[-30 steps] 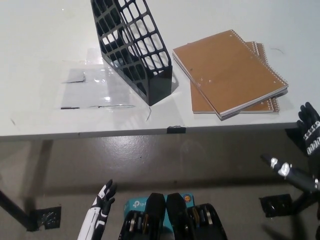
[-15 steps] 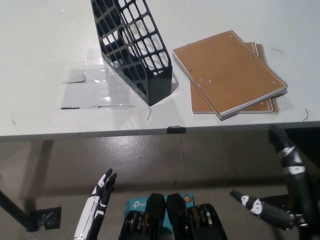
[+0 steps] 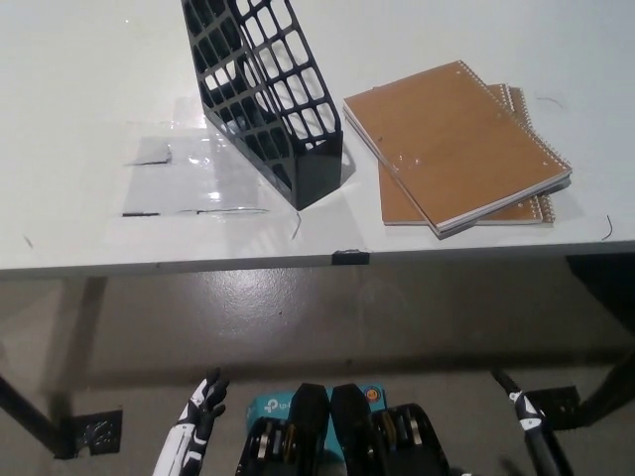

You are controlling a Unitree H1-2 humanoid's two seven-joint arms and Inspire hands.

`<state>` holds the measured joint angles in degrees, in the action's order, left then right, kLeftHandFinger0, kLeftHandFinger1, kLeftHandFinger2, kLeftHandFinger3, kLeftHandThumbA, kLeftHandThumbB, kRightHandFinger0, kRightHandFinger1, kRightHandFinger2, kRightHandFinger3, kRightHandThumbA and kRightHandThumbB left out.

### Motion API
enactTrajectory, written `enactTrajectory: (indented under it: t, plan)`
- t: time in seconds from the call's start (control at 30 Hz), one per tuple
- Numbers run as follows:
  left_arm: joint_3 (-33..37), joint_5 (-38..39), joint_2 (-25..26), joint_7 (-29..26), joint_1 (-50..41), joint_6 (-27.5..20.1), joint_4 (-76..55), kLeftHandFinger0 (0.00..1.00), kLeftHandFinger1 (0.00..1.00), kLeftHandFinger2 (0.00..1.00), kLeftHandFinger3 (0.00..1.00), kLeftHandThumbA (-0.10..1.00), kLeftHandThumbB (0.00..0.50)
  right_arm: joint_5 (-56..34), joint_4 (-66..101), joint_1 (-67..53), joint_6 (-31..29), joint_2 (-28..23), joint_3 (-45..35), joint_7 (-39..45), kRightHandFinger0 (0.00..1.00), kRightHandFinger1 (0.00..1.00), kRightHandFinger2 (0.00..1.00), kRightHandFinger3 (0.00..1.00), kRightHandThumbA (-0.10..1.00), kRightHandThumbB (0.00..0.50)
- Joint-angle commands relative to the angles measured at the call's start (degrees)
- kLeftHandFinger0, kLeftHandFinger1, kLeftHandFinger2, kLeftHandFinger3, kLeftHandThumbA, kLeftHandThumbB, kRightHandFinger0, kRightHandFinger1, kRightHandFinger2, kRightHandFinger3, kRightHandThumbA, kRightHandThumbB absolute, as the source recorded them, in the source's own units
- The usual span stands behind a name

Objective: Use the right hand to pick up a book from the book holder on the left side and put it on another book on the right side

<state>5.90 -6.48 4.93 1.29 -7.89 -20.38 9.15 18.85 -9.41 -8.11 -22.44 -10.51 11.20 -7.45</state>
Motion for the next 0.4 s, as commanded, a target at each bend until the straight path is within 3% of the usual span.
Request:
enactTrajectory:
  t: [0.0, 0.1, 0.2, 0.37]
  plan:
    - [0.2, 0.2, 0.7, 0.7, -1.3, -2.9, -0.5, 1.00, 1.00, 1.00, 1.00, 1.00, 0.220, 1.4, -0.7, -0.4, -4.5, -0.6, 0.8, -2.8, 1.00, 1.00, 1.00, 1.00, 0.97, 0.259]
    - [0.4, 0.3, 0.6, 0.9, -2.4, -2.1, -0.9, 1.00, 1.00, 1.00, 1.00, 1.00, 0.233, 1.1, -1.5, -1.2, -4.5, -0.8, 1.0, -2.9, 1.00, 1.00, 1.00, 1.00, 0.97, 0.255]
    - [0.5, 0.6, 0.6, 1.3, -3.0, -2.6, -0.3, 1.00, 1.00, 1.00, 1.00, 1.00, 0.242, 0.6, -2.2, -1.9, -4.5, -0.4, 0.3, -1.8, 1.00, 1.00, 1.00, 1.00, 0.98, 0.295]
    - [0.5, -0.2, 0.6, 0.9, -3.4, -4.0, 0.7, 1.00, 1.00, 1.00, 1.00, 1.00, 0.237, 0.2, -2.9, -2.1, -4.5, -0.2, 0.2, -1.1, 1.00, 1.00, 1.00, 1.00, 0.95, 0.292]
